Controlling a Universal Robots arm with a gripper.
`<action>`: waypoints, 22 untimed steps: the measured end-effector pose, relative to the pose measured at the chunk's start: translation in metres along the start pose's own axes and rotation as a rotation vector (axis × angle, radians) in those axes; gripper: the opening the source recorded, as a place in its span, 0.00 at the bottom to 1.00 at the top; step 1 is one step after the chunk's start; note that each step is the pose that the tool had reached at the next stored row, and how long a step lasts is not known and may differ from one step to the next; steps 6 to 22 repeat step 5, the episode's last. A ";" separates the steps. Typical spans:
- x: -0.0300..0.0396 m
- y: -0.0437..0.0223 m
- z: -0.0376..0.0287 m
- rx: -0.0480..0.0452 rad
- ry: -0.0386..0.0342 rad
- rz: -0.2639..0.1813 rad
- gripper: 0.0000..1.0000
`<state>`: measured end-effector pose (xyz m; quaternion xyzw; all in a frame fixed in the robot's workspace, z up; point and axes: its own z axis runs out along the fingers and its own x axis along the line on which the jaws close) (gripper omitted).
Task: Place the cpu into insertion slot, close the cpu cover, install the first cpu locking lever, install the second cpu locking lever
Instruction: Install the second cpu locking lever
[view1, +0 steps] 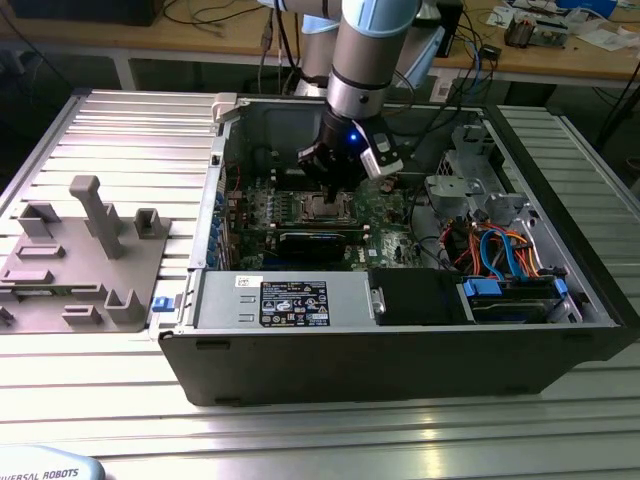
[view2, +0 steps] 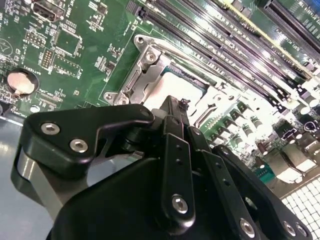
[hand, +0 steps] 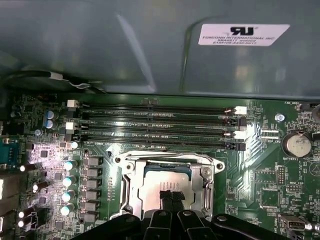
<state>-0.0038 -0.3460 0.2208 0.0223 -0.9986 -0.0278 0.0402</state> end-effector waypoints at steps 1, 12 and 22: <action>0.0000 0.0000 -0.0001 0.0001 0.0000 0.000 0.11; 0.0001 0.0000 -0.0005 0.0003 0.0001 0.000 0.11; 0.0001 0.0000 -0.0005 0.0003 0.0001 0.000 0.11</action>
